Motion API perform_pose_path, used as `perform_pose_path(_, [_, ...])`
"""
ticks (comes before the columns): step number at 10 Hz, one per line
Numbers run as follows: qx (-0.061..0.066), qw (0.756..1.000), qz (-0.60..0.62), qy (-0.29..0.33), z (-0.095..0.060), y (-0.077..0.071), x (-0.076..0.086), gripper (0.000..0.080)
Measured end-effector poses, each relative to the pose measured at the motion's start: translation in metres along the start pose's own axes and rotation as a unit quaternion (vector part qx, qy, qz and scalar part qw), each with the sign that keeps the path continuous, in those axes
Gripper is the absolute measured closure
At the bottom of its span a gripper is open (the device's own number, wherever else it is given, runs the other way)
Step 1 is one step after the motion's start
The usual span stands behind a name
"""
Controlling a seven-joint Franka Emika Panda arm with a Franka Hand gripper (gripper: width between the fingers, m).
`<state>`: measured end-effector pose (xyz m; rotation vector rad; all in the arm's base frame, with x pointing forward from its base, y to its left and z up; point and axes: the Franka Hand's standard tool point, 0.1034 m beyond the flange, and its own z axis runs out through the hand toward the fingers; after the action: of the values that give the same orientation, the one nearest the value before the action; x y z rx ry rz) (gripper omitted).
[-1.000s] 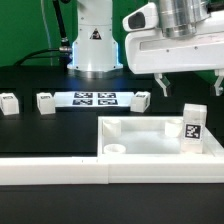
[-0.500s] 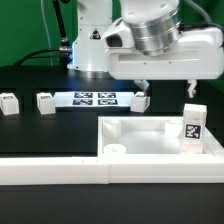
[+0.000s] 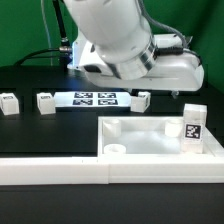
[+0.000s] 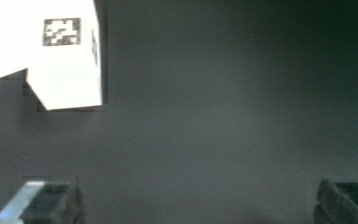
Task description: Assemble square table
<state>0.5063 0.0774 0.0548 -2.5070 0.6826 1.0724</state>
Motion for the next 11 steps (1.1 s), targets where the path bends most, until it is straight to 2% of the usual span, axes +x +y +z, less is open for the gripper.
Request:
perform_pose_path(1, [-0.003,0.999,0.002,-0.035,0.002,0.004,0.0,0.0151])
perform_pose_path(2, [-0.002,0.999,0.004,-0.044,0.004,0.007,0.005,0.0151])
perform_pose_path(3, [0.0,0.999,-0.015,-0.04,0.013,0.021,0.007,0.0151])
perform_pose_path(4, [-0.003,0.999,-0.006,-0.053,0.025,0.034,-0.002,0.0151])
perform_pose_path(5, [-0.005,0.999,0.004,-0.054,0.027,0.032,-0.01,0.0151])
perform_pose_path(10, [-0.005,0.998,0.001,-0.055,0.028,0.034,-0.01,0.0151])
perform_pose_path(11, [-0.007,0.998,-0.005,-0.063,0.035,0.041,-0.015,0.0151])
